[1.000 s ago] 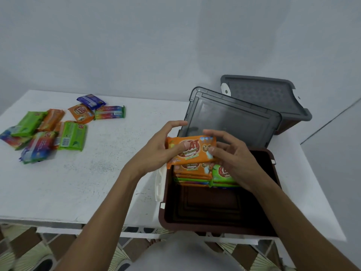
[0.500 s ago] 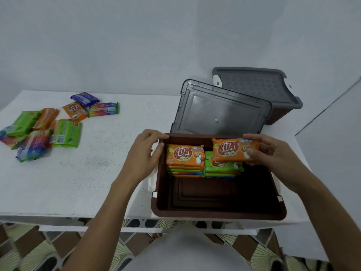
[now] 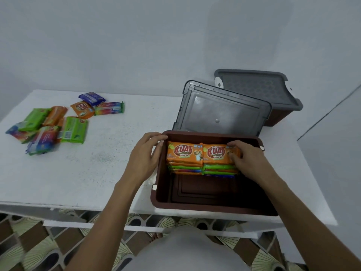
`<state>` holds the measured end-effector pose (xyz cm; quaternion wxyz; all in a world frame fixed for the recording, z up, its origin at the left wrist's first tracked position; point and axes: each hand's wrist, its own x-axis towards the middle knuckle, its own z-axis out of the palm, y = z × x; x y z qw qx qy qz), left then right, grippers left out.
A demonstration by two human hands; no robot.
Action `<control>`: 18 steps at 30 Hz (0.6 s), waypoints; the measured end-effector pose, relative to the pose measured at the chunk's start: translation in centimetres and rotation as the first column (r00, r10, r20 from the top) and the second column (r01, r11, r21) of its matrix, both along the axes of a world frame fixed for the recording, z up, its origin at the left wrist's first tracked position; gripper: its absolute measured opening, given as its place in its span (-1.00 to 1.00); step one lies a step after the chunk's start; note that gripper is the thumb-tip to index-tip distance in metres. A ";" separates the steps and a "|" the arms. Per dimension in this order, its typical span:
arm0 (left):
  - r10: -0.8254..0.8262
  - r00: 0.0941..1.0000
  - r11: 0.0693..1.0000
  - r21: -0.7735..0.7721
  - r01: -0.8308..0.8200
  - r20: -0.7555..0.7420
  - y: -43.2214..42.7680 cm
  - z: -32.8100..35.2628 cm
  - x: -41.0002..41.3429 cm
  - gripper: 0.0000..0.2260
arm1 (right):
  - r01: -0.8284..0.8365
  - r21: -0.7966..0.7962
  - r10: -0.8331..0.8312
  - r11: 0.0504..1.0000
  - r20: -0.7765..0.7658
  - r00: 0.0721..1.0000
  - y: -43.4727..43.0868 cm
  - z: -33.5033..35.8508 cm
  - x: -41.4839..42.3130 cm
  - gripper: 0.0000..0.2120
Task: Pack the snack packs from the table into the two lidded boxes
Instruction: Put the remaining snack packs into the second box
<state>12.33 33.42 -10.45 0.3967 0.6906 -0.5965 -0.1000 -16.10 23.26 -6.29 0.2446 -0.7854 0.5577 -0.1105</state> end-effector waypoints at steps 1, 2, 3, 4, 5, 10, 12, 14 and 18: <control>0.002 1.000 1.000 -0.001 -0.002 -0.001 0.0 0.0 0.0 -0.77 | 0.004 -0.040 -0.005 0.999 -0.036 0.999 0.1 -0.1 0.2 -0.69; 0.006 1.000 1.000 -0.001 -0.006 -0.002 0.0 0.0 0.0 -0.77 | 0.010 -0.067 -0.013 0.998 -0.053 0.999 0.2 -0.2 0.4 -0.69; 0.012 1.000 1.000 0.000 -0.012 -0.001 0.0 -0.1 -0.1 -0.76 | 0.016 -0.080 -0.020 0.997 -0.056 0.998 0.3 -0.3 0.5 -0.70; 0.018 1.000 1.000 0.001 -0.018 0.001 0.0 -0.1 -0.1 -0.76 | 0.018 -0.087 -0.023 0.996 -0.055 0.998 0.4 -0.5 0.6 -0.70; 0.022 1.000 1.000 0.001 -0.022 0.002 0.0 -0.1 -0.1 -0.76 | 0.018 -0.092 -0.023 0.996 -0.053 0.998 0.6 -0.5 0.7 -0.71; 0.029 1.000 1.000 -0.009 -0.029 -0.009 0.2 -0.1 -0.2 -0.75 | 0.011 -0.096 -0.017 0.995 -0.064 0.998 1.0 -0.6 0.3 -0.72; 0.030 1.000 0.999 -0.012 -0.030 -0.009 0.2 -0.2 -0.3 -0.75 | 0.014 -0.088 -0.023 0.996 -0.102 0.995 1.2 -0.6 0.4 -0.71; 0.022 1.000 1.000 -0.012 -0.023 -0.012 0.2 -0.2 -0.2 -0.74 | 0.027 -0.121 -0.043 0.992 -0.134 0.990 1.4 -0.5 0.7 -0.68; -0.020 0.999 1.000 0.019 0.020 -0.033 0.5 -0.2 0.2 -0.72 | 0.024 -0.205 -0.051 0.978 -0.128 0.990 1.6 0.6 2.3 -0.65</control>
